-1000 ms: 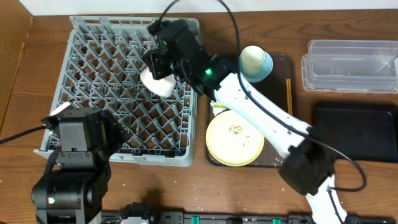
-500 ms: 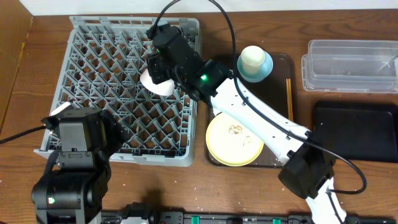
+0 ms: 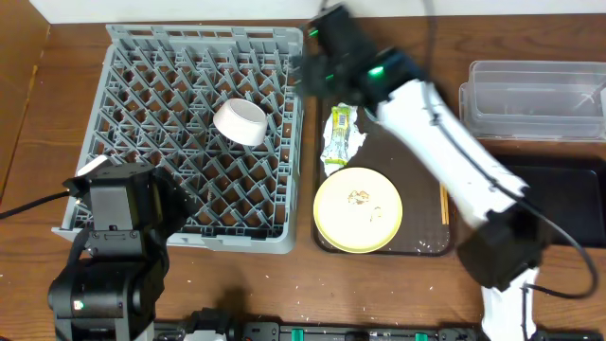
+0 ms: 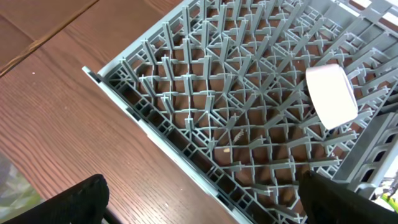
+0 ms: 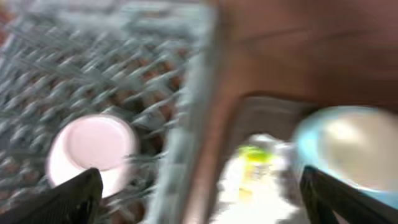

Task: Sort waste into correct bins and load items into the dishwasher
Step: 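Reach the right gripper to the white cup and grasp it, then carry the white cup over the rack with the right gripper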

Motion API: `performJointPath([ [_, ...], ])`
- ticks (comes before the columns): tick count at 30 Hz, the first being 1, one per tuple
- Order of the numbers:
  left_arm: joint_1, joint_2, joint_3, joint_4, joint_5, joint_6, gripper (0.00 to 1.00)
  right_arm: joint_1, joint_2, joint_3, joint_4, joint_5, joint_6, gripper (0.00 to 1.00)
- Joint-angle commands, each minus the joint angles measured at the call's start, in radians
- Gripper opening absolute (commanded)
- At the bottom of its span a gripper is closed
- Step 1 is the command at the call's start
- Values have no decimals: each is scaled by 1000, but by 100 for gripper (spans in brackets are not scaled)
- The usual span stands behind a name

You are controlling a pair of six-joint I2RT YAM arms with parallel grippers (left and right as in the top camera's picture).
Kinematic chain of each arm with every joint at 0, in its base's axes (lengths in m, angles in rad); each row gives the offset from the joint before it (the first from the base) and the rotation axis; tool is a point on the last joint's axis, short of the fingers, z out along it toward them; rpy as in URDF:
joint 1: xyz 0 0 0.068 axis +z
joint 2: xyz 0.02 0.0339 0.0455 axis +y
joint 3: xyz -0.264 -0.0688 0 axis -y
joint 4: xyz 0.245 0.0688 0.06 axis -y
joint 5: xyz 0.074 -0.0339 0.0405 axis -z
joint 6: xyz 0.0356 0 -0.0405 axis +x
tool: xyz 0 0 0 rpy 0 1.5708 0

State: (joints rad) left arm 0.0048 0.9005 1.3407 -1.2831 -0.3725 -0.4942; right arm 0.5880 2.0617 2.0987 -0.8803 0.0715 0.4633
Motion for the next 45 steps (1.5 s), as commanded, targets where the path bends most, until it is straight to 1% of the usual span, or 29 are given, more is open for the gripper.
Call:
performJointPath([
  [1,3,0,11,-4,-10,-1,98,-44,-36,-1,-56,75,-31,93],
  [4,3,0,11,-4,-10,-1,98,-69,9,-29,-61,90,-32,89],
  [7,3,0,11,-4,-10,-2,98,-86,72,-33,-44,97,-31,81],
  [8,3,0,11,-4,-10,-1,98,-90,87,-33,-39,96,-31,79],
  [10,3,0,11,-4,-10,-1,98,-94,120,-33,-28,97,-42,69],
  [11,3,0,11,-4,-10,-1,98,-94,129,-33,-24,97,-53,67],
  [16,3,0,11,-4,-10,-1,98,-94,167,-33,-19,185,-69,64],
  [18,3,0,11,-4,-10,-1,98,-97,185,-33,-8,178,-89,61],
  [21,3,0,11,-4,-10,-2,98,-99,218,-33,14,145,-122,59],
  [28,3,0,11,-4,-10,-1,98,-99,280,-33,48,145,-125,52],
  [30,3,0,11,-4,-10,-2,98,-103,281,-33,55,145,-125,47],
  [31,3,0,11,-4,-10,-1,98,-106,275,-32,58,145,-128,40],
  [33,3,0,11,-4,-10,-2,98,-108,270,-30,58,145,-129,31],
  [36,3,0,11,-4,-10,-1,98,-108,256,-28,50,144,-128,3],
  [37,3,0,11,-4,-10,-1,98,-108,249,-27,45,138,-128,1],
  [40,3,0,11,-4,-10,-1,98,-108,210,-23,25,123,-127,1],
  [45,3,0,11,-4,-10,-1,98,-109,82,-23,-3,29,-127,1],
])
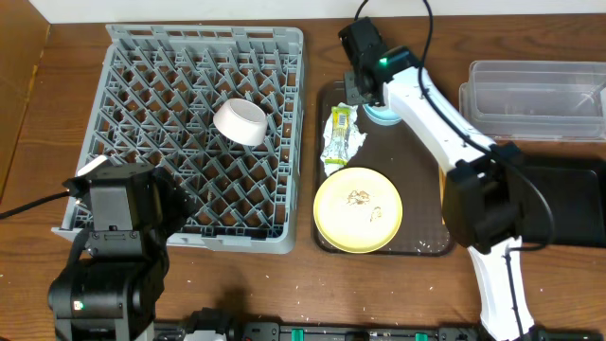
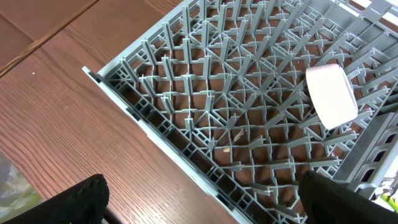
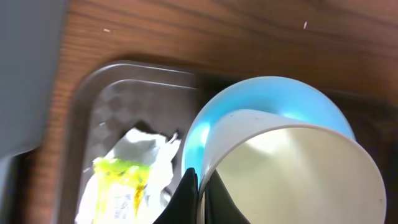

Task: Sort waste into correct bins and load items into the dishwasher
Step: 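Carry the white cup over the rack with the right gripper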

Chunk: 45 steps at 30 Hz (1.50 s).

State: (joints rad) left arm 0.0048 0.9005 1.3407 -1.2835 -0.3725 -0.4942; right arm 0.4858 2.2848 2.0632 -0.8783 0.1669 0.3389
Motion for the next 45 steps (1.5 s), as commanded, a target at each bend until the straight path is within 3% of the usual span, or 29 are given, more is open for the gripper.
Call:
performJointPath([
  [1,3,0,11,-3,-10,-2,98,-5,-172,13,-8,-99,-3,1],
  [6,3,0,11,-3,-10,-2,98,13,-303,13,47,-430,-3,1],
  [10,3,0,11,-3,-10,-1,98,61,-312,12,138,-743,7,1],
  [12,3,0,11,-3,-10,-1,98,100,-294,10,171,-808,51,1],
  [19,3,0,11,-3,-10,-1,98,263,-158,10,349,-842,275,1],
  [23,3,0,11,-3,-10,-1,98,331,-51,10,573,-1003,388,1],
  [29,3,0,11,-3,-10,-2,98,394,89,10,905,-1183,699,1],
  [36,3,0,11,-3,-10,-1,98,417,171,10,927,-1249,920,1],
  [45,3,0,11,-3,-10,-1,98,417,190,8,860,-1276,922,1],
])
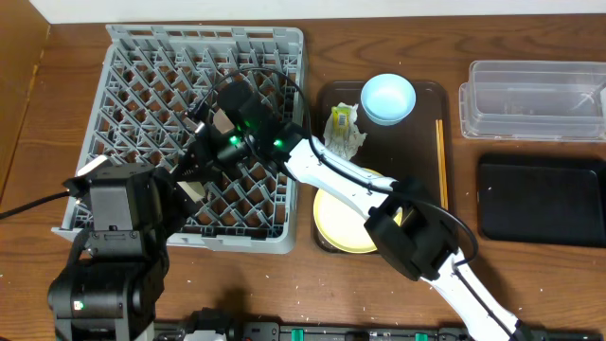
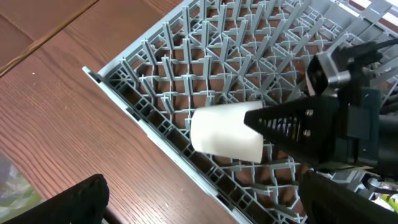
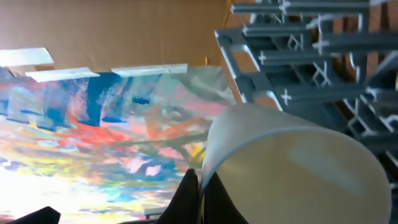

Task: Sort waste into correct bins and load items into the dishwasher
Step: 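Carry the white cup over the rack with the right gripper, then place the white cup upright in the rack and release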

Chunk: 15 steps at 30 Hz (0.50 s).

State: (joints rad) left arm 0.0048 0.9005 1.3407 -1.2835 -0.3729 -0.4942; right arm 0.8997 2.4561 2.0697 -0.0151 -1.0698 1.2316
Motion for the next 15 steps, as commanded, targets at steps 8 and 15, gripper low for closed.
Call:
performJointPath([
  [8,3,0,11,-3,-9,-1,98,4,52,1,6,-53,58,1],
  [15,3,0,11,-3,-10,-1,98,-34,52,0,-19,-49,29,1],
])
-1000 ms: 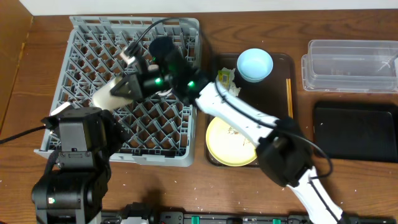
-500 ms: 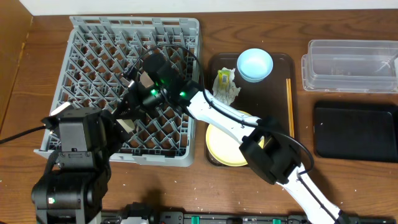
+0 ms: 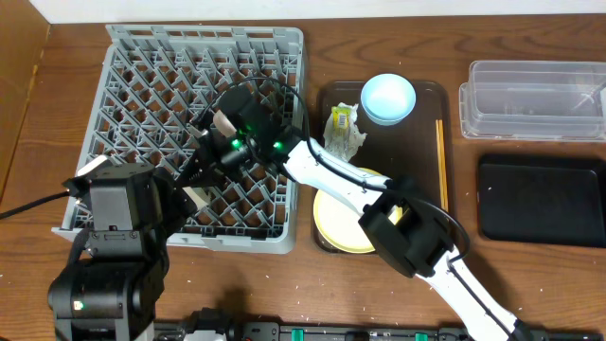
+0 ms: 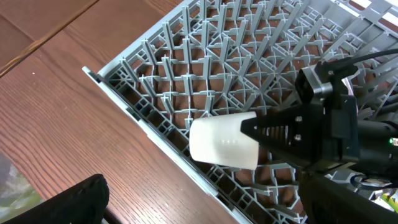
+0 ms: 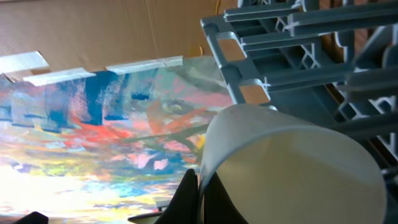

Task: Sort waste into correct bins and load items into the dishwasher
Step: 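Place the white cup upright in the rack and release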

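Observation:
My right gripper [image 5: 199,178] is shut on the rim of a white cup [image 5: 292,168], one finger inside and one outside. In the left wrist view the cup [image 4: 222,142] lies tilted on its side just above the grey dishwasher rack [image 4: 186,74], near its front-left corner. The right gripper [image 4: 250,128] reaches it from the right. From overhead only a bit of the cup [image 3: 198,196] shows past the right arm. My left gripper [image 4: 199,208] stands open beside the rack's corner, holding nothing.
A brown tray [image 3: 327,95] right of the rack [image 3: 133,57] holds a blue bowl [image 3: 387,97], a crumpled yellow-green wrapper [image 3: 343,133], a yellow plate [image 3: 383,223] and a chopstick [image 3: 440,142]. At far right are a clear container [image 3: 535,85] and a black bin [image 3: 540,199].
The right gripper, still shut on the white cup, sits slightly lower and nearer the rack's front-left corner. The left arm has not moved.
The right gripper was over the rack's right edge, a white cup lying in the rack. Then it was shut on a second white cup's rim above the blue bowl. Later it held that cup over the rack's front left, where it is now.

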Motion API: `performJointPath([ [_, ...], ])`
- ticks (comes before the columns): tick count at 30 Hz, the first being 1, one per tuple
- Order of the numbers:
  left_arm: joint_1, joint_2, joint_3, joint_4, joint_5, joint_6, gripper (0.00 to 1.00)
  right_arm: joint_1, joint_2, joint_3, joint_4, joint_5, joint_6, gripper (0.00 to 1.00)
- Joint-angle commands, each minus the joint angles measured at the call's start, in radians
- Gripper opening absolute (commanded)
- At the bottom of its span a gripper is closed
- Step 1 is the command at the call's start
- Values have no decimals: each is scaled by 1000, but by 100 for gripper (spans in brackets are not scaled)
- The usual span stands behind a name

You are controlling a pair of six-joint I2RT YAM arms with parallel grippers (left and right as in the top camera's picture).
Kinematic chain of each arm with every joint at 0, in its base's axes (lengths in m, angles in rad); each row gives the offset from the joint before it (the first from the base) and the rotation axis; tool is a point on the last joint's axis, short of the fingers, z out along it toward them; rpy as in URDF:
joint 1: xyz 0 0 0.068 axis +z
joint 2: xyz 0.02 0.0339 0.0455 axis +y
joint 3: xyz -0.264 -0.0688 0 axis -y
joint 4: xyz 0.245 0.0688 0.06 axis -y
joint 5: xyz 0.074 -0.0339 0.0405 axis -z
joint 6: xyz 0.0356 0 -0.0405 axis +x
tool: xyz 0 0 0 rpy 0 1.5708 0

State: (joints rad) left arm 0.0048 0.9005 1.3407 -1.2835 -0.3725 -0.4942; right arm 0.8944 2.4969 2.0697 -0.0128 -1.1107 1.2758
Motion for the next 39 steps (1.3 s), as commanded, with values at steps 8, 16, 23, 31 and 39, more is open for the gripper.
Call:
performJointPath([
  [8,3,0,11,-3,-10,-2,98,-50,11,-6,-103,-12,-108,1],
  [16,3,0,11,-3,-10,-1,98,-99,-6,-5,-105,51,-212,16],
  [23,3,0,11,-3,-10,-1,98,-185,-105,-5,-224,124,-315,33],
  [31,3,0,11,-3,-10,-1,98,-215,-327,-5,-615,448,-607,38],
  [39,3,0,11,-3,-10,-2,98,-153,-397,-5,-766,740,-701,61],
])
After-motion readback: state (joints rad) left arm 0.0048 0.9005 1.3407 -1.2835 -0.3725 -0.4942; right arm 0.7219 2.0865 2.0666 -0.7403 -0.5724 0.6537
